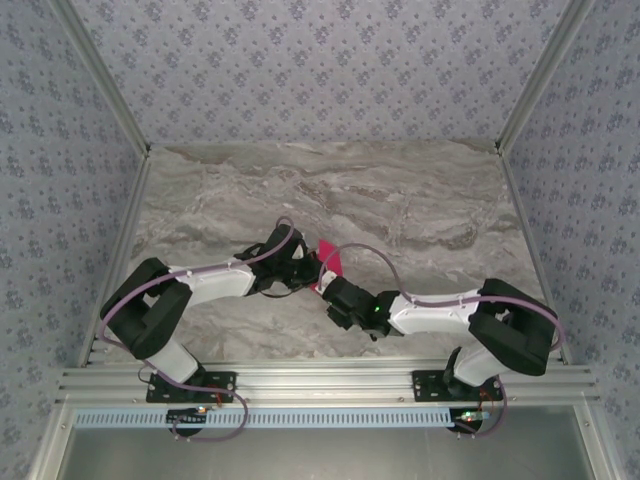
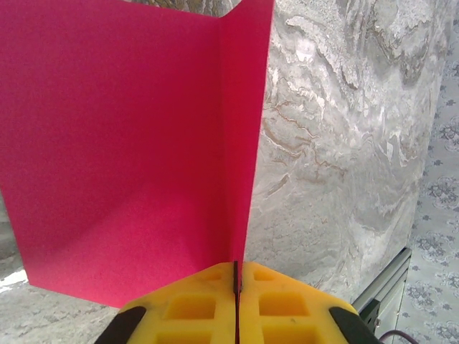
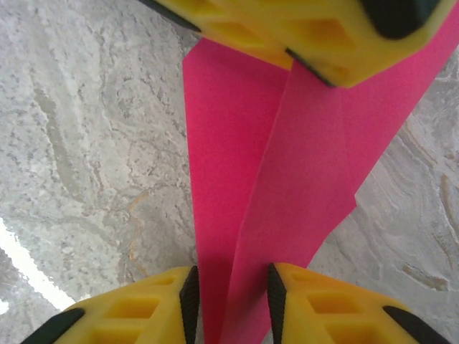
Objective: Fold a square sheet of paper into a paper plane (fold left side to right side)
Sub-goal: Fourth fold the wing at the center of the table.
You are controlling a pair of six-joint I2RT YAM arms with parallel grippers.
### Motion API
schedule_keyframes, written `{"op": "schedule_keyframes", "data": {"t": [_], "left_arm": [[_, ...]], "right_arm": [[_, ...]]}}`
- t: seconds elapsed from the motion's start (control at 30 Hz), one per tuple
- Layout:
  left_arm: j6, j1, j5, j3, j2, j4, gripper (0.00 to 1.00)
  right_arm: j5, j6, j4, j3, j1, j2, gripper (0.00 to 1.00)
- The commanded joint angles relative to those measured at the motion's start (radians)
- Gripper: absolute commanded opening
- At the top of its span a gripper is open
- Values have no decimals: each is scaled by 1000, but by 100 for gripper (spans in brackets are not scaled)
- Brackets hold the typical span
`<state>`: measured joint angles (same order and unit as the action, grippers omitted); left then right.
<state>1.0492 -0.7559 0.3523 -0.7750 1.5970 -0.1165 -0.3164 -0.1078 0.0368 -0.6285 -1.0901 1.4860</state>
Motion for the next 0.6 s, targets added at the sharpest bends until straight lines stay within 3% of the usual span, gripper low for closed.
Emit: {"op": "schedule_keyframes", "data": {"t": [0.0, 0.23, 0.5, 0.57], "left_arm": [[3, -8, 11, -34, -26, 29, 9], [-24, -5, -3, -32, -75, 74, 31], [-70, 34, -60, 23, -250, 177, 68], [-73, 52, -76, 47, -303, 204, 73]], "right_arm": [[-15, -2, 8, -31, -5, 12, 26], [14, -29, 17, -16, 2, 12, 11], [123, -64, -5, 11, 45, -5, 5], [155, -72, -16, 20, 60, -11, 5]]}}
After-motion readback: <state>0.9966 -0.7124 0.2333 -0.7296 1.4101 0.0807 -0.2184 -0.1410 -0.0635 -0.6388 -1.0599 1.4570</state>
